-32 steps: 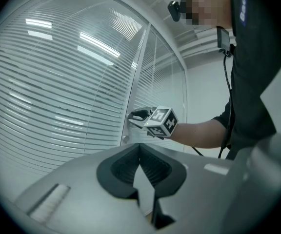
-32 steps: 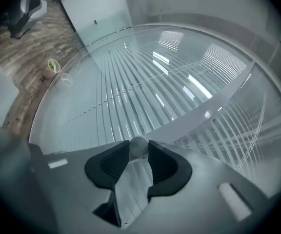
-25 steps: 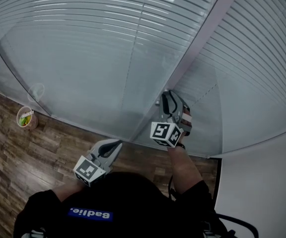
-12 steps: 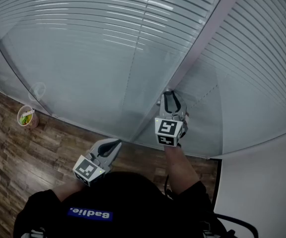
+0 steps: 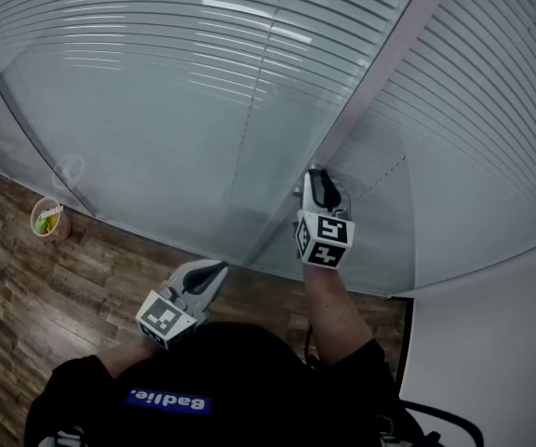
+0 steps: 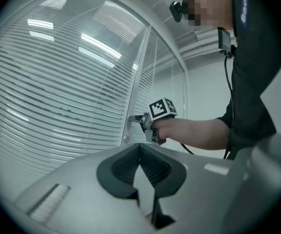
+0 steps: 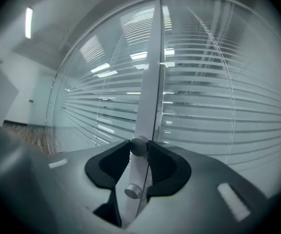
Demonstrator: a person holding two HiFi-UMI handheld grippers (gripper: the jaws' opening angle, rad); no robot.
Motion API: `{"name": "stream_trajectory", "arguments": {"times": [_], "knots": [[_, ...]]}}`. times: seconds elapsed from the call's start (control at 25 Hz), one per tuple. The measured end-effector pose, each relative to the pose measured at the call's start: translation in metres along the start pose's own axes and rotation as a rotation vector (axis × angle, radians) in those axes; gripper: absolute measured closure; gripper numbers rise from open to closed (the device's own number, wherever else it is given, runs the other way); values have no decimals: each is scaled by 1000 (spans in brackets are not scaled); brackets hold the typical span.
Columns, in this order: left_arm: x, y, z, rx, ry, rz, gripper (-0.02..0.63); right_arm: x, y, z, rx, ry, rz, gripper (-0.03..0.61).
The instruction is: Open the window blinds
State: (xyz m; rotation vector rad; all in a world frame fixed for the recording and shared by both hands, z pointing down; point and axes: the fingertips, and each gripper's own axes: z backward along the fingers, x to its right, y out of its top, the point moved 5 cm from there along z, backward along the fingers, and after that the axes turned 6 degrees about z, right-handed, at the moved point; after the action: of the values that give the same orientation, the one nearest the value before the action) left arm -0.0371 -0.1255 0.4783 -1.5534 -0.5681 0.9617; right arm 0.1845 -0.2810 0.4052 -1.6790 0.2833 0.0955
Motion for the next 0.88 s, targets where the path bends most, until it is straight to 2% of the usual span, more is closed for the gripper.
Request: {"name": "stream_trajectory", "arguments": {"times": [0.08, 0.12, 0.2, 0.28, 0.36, 0.52, 0.6, 0.64, 0.72, 0.8, 0.88], "knots": [[2, 0, 1, 0, -4, 2, 614, 3, 1, 1, -7, 10, -50, 469], [3, 0, 1, -1, -6, 3, 614, 4, 2, 1, -11, 12, -30, 468], [5, 0, 0, -1, -10, 5, 614, 3, 5, 3, -15, 8, 90, 462], [7, 1, -1, -1, -14, 7, 614, -2, 8, 5, -19, 5, 278, 416], [7, 0, -1, -3, -17, 8, 614, -9, 7, 6, -38, 4, 524, 381], [8, -2, -2, -5, -18, 11, 614, -19, 0, 6, -63, -64, 1069, 380], [9, -2, 0, -4, -17, 13, 614, -23, -2, 3, -66, -93, 1265, 380], [9, -3, 0, -4, -16, 13, 614, -25, -4, 2, -66, -98, 1324, 381], [9, -7, 0, -5, -16, 13, 614, -25, -7, 0, -68, -100, 1381, 418], [9, -7, -1, -4, -15, 14, 614, -23, -8, -1, -72, -99, 1382, 449], [9, -6, -2, -3, -13, 15, 614, -21, -7, -1, -72, -98, 1361, 451]]}}
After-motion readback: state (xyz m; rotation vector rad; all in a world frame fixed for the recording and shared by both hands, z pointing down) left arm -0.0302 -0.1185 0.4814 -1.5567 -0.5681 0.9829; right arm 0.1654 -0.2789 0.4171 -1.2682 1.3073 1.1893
